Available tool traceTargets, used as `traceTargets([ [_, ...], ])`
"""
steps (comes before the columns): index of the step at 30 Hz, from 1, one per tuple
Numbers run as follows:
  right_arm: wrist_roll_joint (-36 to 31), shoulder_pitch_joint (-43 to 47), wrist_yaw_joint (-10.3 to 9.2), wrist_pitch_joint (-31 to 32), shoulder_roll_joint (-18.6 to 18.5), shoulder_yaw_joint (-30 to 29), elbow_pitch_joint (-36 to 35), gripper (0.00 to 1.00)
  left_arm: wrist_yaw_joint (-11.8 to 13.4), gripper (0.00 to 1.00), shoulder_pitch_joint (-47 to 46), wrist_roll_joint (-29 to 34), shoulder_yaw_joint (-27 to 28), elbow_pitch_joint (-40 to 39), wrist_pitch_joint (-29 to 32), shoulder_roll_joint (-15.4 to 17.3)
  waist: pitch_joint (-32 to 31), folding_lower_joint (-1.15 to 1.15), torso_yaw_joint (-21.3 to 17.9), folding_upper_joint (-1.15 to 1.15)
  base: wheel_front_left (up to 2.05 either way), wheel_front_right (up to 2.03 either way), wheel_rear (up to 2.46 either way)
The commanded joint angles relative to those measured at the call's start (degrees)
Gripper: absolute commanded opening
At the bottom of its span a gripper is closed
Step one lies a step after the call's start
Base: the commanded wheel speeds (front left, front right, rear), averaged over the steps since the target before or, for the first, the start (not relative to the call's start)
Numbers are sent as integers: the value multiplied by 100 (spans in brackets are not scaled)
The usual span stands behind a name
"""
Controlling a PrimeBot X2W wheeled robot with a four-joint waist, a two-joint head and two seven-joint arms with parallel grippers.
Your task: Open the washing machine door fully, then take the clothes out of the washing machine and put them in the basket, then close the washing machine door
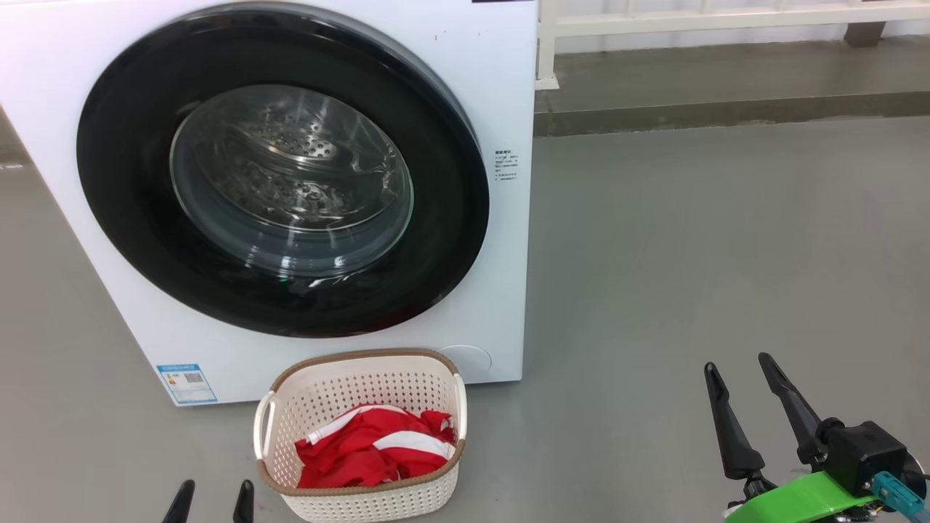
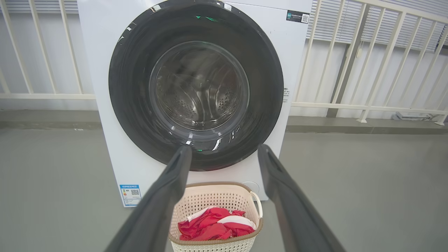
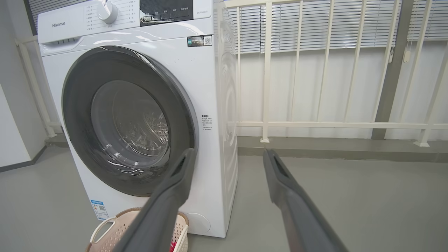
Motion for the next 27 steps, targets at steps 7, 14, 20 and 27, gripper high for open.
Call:
traceTargets([
  [7, -31, -140, -6, -36, -113, 163, -107, 100, -32, 100, -123, 57, 238, -170, -46, 16, -2, 0, 30, 0, 0, 0, 0],
  [14, 9, -123, -6, -36, -105, 122, -88, 100, -32, 100, -110, 84, 288, -239, -46, -40, -37, 0, 23, 0, 0, 0, 0],
  [20, 24, -114, -6, -36, -104, 115, -87, 100, -32, 100, -82, 54, 313, -185, -46, -33, -58, 0, -6, 0, 0, 0, 0],
  [27, 82, 159, 0, 32, 97, -15, 391, 0, 8, 0, 29, -43, 62, 297, 68, -188, -55, 0, -7, 0, 0, 0, 0],
])
